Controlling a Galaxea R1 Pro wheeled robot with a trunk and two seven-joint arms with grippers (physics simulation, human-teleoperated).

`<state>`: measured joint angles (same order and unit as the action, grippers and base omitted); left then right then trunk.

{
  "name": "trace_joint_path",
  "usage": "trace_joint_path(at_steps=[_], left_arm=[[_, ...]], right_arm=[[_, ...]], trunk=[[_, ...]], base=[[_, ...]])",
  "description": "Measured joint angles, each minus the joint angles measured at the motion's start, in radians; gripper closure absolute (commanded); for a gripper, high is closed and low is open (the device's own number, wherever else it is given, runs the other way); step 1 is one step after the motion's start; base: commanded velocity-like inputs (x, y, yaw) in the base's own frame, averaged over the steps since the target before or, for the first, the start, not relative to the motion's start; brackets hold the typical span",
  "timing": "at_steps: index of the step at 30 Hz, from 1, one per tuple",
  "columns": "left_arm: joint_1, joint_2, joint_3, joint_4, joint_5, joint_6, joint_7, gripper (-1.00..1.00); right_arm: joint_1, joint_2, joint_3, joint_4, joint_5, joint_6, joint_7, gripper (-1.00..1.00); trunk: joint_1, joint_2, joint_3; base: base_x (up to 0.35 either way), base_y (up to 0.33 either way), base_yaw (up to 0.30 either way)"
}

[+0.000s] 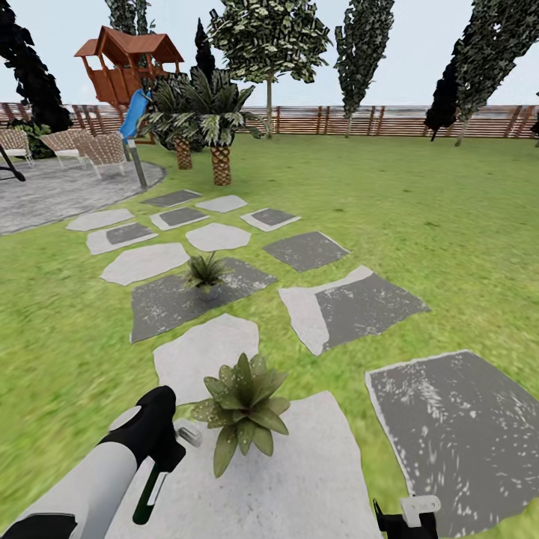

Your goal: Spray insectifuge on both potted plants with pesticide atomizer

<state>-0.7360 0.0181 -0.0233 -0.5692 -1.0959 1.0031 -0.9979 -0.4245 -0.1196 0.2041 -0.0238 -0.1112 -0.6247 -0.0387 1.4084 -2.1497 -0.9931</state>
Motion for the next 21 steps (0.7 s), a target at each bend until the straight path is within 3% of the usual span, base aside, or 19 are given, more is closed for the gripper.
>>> trace_joint_path(at_steps=[8,11,15,21], left_arm=[[0.002,-0.003,-0.002,0.017,0.004,-0.001,0.003,1.0],[0.045,-0.003,-0.002,0.032,0.005,-0.002,0.003,1.0],[0.057,-0.003,-0.002,0.024,0.005,-0.007,0.003,1.0],[0.058,-0.031,-0.002,0.029,0.006,-0.007,0.004,1.0]], right_arm=[[0.0,0.0,0.0,0.0,0.0,0.0,-0.001,-1.0],[0.0,0.0,0.0,0.0,0.0,0.0,-0.001,-1.0],[0.0,0.0,0.0,0.0,0.0,0.0,-0.001,-1.0],[0.0,0.0,0.0,-0.001,0.0,0.0,-0.001,-1.0]], trunk=[[0.0,0.0,0.0],[0.0,0.0,0.0],[0.0,0.0,0.0],[0.0,0.0,0.0]], base=[[0.004,-0.001,0.0],[0.0,0.0,0.0],[0.0,0.0,0.0],[0.0,0.0,0.0]])
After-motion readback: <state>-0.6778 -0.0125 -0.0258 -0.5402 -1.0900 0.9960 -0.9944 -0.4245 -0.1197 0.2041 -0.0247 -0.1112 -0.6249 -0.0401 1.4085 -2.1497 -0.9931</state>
